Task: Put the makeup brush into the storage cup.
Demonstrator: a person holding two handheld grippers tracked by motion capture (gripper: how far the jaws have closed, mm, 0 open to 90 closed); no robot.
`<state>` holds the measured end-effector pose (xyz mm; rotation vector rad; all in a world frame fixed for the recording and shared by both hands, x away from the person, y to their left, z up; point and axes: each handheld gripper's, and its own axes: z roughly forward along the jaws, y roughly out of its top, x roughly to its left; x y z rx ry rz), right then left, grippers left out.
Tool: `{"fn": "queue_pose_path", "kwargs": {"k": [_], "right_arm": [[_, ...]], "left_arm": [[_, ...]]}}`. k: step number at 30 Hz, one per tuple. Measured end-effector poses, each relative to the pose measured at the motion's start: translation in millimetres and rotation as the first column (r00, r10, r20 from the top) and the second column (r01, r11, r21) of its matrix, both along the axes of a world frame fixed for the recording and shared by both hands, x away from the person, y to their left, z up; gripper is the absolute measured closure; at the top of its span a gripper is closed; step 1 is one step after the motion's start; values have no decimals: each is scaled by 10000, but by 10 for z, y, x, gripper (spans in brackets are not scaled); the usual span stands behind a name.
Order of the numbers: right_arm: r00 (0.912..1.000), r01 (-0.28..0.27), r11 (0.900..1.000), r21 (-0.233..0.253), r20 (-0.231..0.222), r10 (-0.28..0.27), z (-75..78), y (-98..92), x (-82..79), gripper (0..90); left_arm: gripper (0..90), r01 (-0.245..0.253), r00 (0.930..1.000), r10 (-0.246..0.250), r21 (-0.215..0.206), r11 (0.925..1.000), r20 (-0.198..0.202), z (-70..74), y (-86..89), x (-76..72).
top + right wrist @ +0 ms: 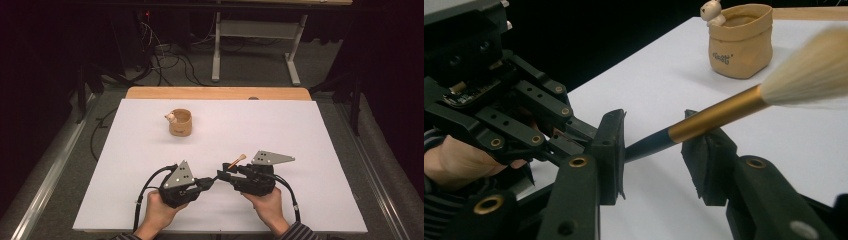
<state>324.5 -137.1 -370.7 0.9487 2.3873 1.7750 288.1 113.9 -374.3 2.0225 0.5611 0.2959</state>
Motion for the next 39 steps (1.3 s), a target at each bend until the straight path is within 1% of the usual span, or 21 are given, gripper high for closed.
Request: {"fn": "queue_pose_path", "kwargs": {"k": [7, 10, 12, 13, 14, 16, 18, 20, 21, 22, 25, 28, 29, 30, 31, 32, 33, 34, 35, 37, 39], "right_arm": [[10000, 9, 9996, 295, -69, -7, 2, -33, 14, 666], [10000, -19, 9992, 398, -85, 22, 5, -43, 14, 692], [9999, -63, 9986, 530, -79, 68, 10, -52, 13, 731], [9994, -300, 9964, 789, -159, 314, 17, -60, 12, 797], [9994, -300, 9964, 789, -159, 314, 17, -60, 12, 797], [9965, -765, 9890, 1270, -249, 802, 37, -56, -5, 855], [9960, -885, 9899, 1110, -34, 894, 68, -43, -25, 857], [9961, -873, 9901, 1098, -43, 883, 74, -51, -19, 857], [9962, -860, 9907, 1053, -21, 867, 77, -60, -11, 857], [9970, -767, 9929, 905, 9, 769, 96, -80, 2, 857], [9972, -746, 9943, 760, 121, 739, 118, -96, 10, 857], [9964, -648, 9977, 194, 559, 636, 208, -114, -3, 857], [9964, -648, 9977, 194, 559, 636, 208, -114, -3, 857], [9953, -654, 9978, 90, 717, 646, 234, -115, -7, 857], [9937, -642, 9979, -122, 909, 650, 283, -112, -13, 857], [9937, -642, 9979, -122, 909, 650, 283, -112, -13, 857], [9919, -683, 9970, -369, 1051, 718, 322, -105, -14, 857], [9919, -683, 9970, -369, 1051, 718, 322, -105, -14, 857], [9909, -712, 9960, -538, 1105, 768, 338, -94, -15, 857], [9882, -804, 9919, -980, 1222, 922, 365, -58, -19, 857], [9865, -955, 9880, -1215, 1209, 1102, 374, -19, -19, 857]], "left_arm": [[846, 26, 10000, -26, 3, 10000, 10, -3, -7, -4], [846, 59, 10000, -58, -7, 10000, 34, -7, -12, -5], [845, 121, 9999, -121, 19, 9999, 61, -8, -16, -8], [844, 235, 9997, -235, 18, 9997, 83, -16, -27, -7], [842, 235, 9997, -235, 18, 9997, 83, -16, -27, -7], [838, 351, 9993, -351, 6, 9994, 123, -19, -47, -13], [805, 388, 9992, -387, -52, 9992, 133, -16, -42, -15], [755, 403, 9992, -402, -149, 9991, 72, -11, -33, -12], [755, 391, 9992, -390, -211, 9990, 38, -8, -28, -11], [689, 366, 9993, -366, -255, 9990, 14, -6, -26, -9], [644, 309, 9995, -312, -263, 9992, -109, -8, -24, 6], [575, 179, 9997, -183, -248, 9995, -180, -13, -24, 19], [558, 179, 9997, -183, -248, 9995, -180, -13, -24, 19], [558, 142, 9997, -147, -273, 9995, -175, -12, -21, 24], [532, 133, 9998, -138, -290, 9995, -167, -11, -19, 26], [532, 146, 9997, -152, -332, 9993, -183, -9, -15, 27], [511, 141, 9997, -148, -383, 9992, -184, -7, -14, 29], [511, 148, 9997, -156, -416, 9990, -191, -5, -13, 30], [505, 165, 9996, -174, -445, 9989, -213, -4, -12, 33], [489, 172, 9994, -187, -503, 9986, -306, -8, -19, 43], [489, 179, 9993, -195, -495, 9986, -328, -12, -28, 49]]}}
